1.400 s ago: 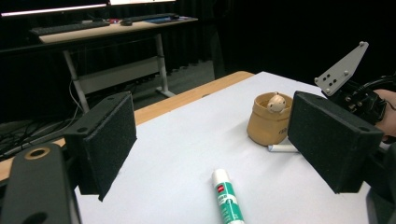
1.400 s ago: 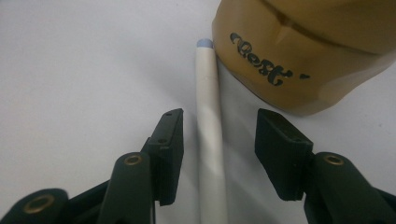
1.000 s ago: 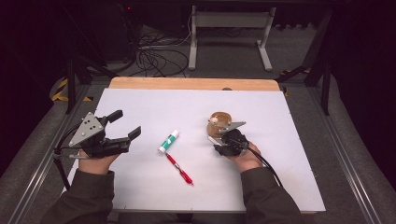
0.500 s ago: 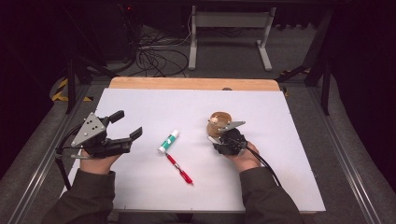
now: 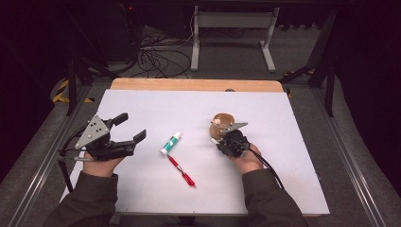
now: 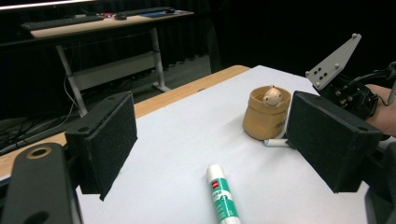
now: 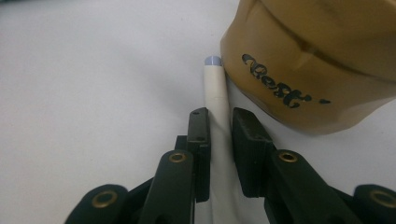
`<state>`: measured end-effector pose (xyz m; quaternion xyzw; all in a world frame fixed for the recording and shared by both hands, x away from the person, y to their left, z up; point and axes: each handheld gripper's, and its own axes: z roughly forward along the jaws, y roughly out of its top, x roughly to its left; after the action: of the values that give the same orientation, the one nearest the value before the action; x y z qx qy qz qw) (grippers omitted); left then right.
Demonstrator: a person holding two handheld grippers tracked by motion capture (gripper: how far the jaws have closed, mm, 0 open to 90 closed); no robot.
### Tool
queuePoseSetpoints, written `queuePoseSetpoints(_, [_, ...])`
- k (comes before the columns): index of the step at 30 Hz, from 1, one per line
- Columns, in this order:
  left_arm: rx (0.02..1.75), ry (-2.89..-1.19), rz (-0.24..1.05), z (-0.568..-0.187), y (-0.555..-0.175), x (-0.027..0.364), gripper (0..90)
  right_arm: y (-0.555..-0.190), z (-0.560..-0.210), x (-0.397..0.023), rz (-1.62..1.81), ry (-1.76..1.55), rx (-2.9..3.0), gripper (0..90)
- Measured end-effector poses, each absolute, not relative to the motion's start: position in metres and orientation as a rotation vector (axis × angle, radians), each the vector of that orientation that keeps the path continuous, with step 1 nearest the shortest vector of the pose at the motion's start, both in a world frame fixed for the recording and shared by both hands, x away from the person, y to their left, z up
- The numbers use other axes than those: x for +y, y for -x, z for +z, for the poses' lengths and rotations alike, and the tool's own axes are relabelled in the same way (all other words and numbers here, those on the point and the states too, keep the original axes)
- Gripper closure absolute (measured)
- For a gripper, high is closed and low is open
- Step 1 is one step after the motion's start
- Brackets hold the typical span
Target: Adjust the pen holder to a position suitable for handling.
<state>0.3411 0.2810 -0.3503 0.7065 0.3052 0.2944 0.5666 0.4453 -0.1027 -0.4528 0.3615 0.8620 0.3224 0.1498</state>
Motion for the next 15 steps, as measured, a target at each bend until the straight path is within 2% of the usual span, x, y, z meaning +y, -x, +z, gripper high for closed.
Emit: queuePoseSetpoints(15, [0.711, -1.655, 0.689, -0.3504, -0.3396, 0.2795, 17.2, -0.4387, -0.4436, -0.1031, 1.045, -0.961, 2.435, 79.2])
